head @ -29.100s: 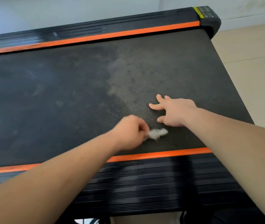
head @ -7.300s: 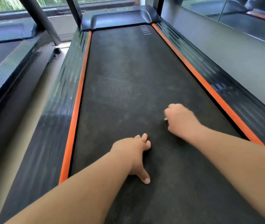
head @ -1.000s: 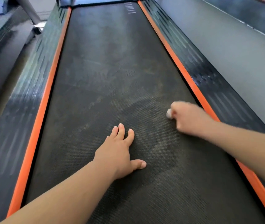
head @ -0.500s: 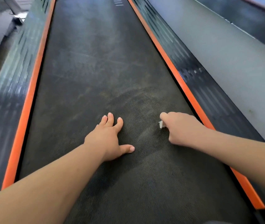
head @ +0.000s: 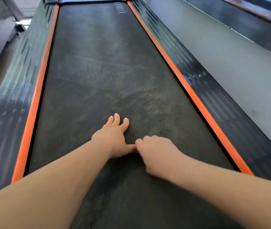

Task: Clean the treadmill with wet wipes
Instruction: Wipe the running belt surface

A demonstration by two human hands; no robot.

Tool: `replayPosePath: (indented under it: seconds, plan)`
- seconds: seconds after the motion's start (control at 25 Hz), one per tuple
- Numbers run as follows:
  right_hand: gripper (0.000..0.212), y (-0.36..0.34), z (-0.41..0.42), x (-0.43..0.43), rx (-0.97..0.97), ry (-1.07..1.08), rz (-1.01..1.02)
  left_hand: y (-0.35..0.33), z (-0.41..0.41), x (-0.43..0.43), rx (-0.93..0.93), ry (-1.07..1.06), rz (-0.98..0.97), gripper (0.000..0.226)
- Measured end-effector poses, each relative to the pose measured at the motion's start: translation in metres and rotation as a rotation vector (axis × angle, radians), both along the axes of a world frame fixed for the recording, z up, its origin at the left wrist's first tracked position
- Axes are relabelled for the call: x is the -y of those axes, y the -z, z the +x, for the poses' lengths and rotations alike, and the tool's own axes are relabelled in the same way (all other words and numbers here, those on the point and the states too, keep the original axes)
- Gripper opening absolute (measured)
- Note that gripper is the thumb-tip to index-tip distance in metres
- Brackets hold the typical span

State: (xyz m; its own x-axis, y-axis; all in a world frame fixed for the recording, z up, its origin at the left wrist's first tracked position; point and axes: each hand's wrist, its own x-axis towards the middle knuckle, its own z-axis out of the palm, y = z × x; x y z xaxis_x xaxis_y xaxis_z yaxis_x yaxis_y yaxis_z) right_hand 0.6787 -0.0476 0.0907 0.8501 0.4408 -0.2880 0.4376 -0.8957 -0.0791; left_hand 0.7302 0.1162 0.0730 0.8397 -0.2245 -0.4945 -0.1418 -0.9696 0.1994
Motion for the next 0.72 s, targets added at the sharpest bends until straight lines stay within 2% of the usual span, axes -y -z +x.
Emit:
replayPosePath:
  seconds: [0.08, 0.16, 0.28, 0.4, 0.52, 0.6, 0.64, 0.72]
  plan:
    - [0.034, 0.003, 0.011, 0.027, 0.092, 0.081, -0.108, -0.007, 0.002, -0.003, -0.093, 0.055, -0.001, 0.131]
    - [0.027, 0.002, 0.041, 0.076, 0.124, 0.338, -0.236, -0.010, 0.006, -0.002, -0.137, 0.082, 0.012, 0.133]
    - [0.018, -0.001, 0.054, 0.117, 0.076, 0.655, -0.176, -0.012, 0.007, -0.002, -0.136, 0.068, 0.038, 0.134]
    - [0.021, 0.003, 0.023, 0.071, 0.057, 0.582, -0.023, -0.012, 0.007, -0.006, -0.171, 0.014, -0.029, 0.126]
    - [0.022, 0.007, -0.027, 0.008, -0.097, 0.242, 0.127, -0.005, 0.006, -0.006, -0.111, -0.055, -0.117, 0.102]
    - [0.026, 0.008, -0.034, 0.000, -0.055, 0.122, 0.095, 0.003, 0.004, -0.005, -0.055, -0.074, -0.132, 0.093]
    - [0.027, 0.009, -0.024, 0.010, 0.001, 0.156, 0.051, 0.007, 0.002, -0.005, -0.032, -0.070, -0.123, 0.091]
    - [0.025, 0.010, 0.005, 0.046, 0.080, 0.361, -0.045, 0.013, 0.001, -0.004, 0.008, -0.055, -0.100, 0.088]
